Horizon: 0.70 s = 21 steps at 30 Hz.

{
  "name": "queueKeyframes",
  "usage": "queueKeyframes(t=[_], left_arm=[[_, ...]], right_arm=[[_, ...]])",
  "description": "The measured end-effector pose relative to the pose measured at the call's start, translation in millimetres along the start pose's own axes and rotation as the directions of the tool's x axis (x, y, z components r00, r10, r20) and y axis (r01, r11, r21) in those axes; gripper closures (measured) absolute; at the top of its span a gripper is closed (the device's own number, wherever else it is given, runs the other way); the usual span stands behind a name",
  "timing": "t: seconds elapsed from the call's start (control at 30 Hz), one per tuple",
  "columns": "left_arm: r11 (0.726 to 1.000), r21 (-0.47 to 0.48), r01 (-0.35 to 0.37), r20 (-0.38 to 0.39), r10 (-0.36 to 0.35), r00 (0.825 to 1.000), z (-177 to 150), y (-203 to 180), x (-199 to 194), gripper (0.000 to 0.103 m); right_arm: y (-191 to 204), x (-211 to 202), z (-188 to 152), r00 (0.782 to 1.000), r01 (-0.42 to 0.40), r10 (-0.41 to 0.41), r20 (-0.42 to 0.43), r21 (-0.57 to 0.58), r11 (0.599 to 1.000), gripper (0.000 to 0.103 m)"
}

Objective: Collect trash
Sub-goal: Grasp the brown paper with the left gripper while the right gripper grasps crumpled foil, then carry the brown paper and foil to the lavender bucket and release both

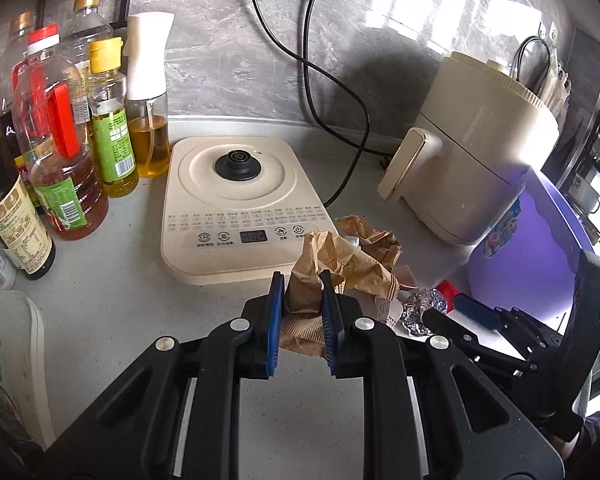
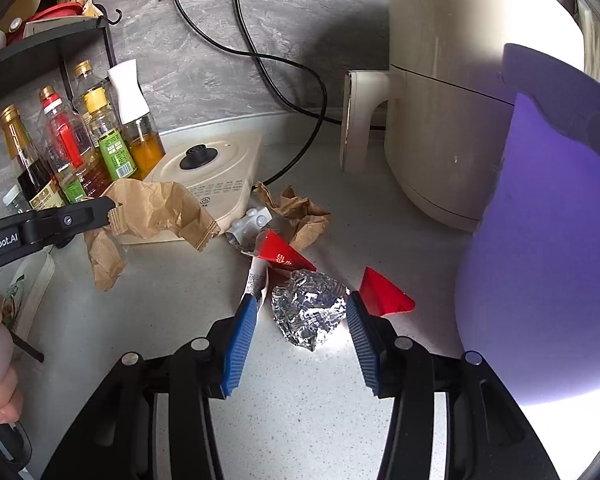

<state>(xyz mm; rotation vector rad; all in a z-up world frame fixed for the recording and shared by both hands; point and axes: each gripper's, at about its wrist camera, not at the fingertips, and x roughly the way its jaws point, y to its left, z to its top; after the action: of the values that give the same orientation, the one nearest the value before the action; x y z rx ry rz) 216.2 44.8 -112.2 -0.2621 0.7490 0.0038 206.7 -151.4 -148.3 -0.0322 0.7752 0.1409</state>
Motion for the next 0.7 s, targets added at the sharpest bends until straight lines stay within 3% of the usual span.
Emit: queueKeyframes(t=[0.17,0.37,0.7], left_arm=[[1.000,-0.020,-0.010,-0.002,0.010,1.000,-9,5,-9,0.085],[0.999,-0.032,-0.017,0.013,0.017,1.000,-15,5,-19,0.085],[1.000,-0.017,-0.021,0.071,0.023,0.997,-15,-8,-51,0.085]], right_arm=[[0,7,11,1.000,0.007,-0.007,0.009,0.021,1.000,0.057],[-3,24,9,0.999,0.018,-0.017,-0.048,0.020,1.000,0.057],[12,-30,10,0.998,-0.053,0.053,0.030,-0.018,0.998,0.062]])
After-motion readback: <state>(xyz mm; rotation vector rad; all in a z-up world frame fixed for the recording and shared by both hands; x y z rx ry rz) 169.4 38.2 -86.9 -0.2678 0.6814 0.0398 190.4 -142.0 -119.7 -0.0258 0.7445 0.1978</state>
